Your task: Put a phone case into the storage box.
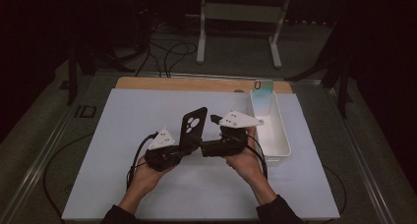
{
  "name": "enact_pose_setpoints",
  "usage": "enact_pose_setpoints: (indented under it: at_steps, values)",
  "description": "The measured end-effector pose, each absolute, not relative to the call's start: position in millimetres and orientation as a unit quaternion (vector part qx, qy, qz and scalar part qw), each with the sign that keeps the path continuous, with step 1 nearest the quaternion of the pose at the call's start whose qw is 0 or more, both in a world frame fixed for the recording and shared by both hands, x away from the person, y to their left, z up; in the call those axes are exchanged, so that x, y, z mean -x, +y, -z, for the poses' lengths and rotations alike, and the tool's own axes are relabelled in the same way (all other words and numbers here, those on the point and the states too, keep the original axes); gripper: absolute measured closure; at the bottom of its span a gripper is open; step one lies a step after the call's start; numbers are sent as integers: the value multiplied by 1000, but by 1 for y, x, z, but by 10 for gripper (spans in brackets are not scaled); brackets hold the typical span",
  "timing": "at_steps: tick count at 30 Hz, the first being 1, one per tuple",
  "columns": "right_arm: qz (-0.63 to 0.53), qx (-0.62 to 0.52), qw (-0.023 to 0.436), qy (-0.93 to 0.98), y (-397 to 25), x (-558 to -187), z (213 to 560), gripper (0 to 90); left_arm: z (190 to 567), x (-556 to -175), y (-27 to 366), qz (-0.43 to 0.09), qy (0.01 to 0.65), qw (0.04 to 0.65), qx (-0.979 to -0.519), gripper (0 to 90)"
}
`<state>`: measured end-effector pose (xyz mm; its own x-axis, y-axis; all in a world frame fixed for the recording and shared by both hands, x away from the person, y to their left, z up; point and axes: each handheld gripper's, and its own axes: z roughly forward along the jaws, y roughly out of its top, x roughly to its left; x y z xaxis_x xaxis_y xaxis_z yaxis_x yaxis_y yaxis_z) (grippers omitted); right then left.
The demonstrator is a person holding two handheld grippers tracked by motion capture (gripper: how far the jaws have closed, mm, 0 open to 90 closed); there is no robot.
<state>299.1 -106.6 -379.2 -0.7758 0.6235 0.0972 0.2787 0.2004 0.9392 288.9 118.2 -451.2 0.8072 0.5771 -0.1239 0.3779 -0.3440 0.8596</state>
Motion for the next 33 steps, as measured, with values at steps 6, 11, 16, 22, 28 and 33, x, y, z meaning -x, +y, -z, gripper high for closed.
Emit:
enact_pose_setpoints:
  at_steps: [6,11,16,22,28,33]
  values:
    - [-572,-315,137,745,-101,-303,374,102,452,-288,116,-110,292,485,-817,854]
    - [-571,-335,135,737,-95,-306,375,102,452,-287,114,-115,293,481,-818,854]
    - [-568,-346,139,734,-91,-308,377,103,452,-286,111,-118,291,478,-820,854]
    - [-567,-352,135,733,-89,-311,378,103,452,-286,109,-116,291,478,-820,854]
    - [-571,-352,133,730,-89,-311,379,101,452,-286,109,-117,290,480,-820,854]
    - [-574,-359,124,726,-87,-312,380,95,452,-285,108,-117,287,482,-819,854]
